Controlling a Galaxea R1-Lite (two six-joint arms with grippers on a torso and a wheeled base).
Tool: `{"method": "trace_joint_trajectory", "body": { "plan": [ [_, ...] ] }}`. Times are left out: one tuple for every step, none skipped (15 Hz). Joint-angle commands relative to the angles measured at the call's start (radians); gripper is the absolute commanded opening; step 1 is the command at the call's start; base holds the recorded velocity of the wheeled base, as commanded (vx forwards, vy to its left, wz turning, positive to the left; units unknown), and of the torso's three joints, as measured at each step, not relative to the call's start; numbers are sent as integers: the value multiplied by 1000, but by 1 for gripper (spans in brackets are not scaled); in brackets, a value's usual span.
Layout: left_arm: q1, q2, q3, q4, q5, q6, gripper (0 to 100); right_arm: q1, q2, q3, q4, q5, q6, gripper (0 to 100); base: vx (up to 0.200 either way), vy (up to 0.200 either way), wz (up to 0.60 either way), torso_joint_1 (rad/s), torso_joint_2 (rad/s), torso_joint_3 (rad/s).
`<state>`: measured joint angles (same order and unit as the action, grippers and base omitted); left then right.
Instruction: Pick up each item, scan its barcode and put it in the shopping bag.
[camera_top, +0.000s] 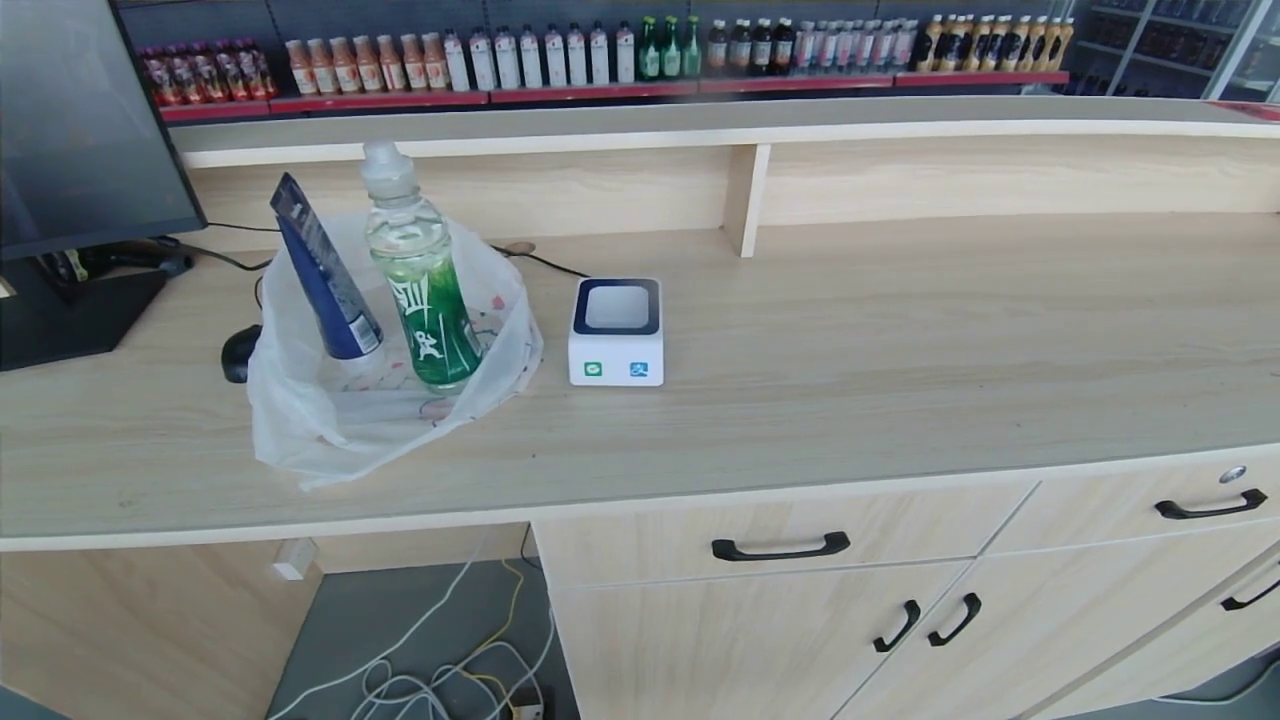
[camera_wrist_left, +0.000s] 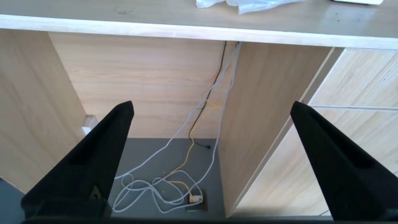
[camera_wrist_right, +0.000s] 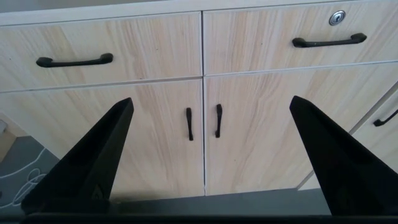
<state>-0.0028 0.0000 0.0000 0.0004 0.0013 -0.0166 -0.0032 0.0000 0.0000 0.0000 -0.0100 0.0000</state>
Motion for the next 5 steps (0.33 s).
{"method": "trace_joint_trajectory", "body": {
  "plan": [
    [0, 2, 0, 0, 0, 0, 100, -1, 2, 0, 0, -1, 0, 100, 0, 0, 0, 0, 0, 0],
    [1, 0, 0, 0, 0, 0, 100, 0, 2, 0, 0, -1, 0, 100, 0, 0, 0, 0, 0, 0],
    [1, 0, 0, 0, 0, 0, 100, 0, 2, 0, 0, -1, -2, 100, 0, 0, 0, 0, 0, 0],
    [0, 2, 0, 0, 0, 0, 100, 0, 3, 0, 0, -1, -2, 100, 0, 0, 0, 0, 0, 0],
    [0, 2, 0, 0, 0, -2, 100, 0, 2, 0, 0, -2, -5, 100, 0, 0, 0, 0, 0, 0]
  ]
}}
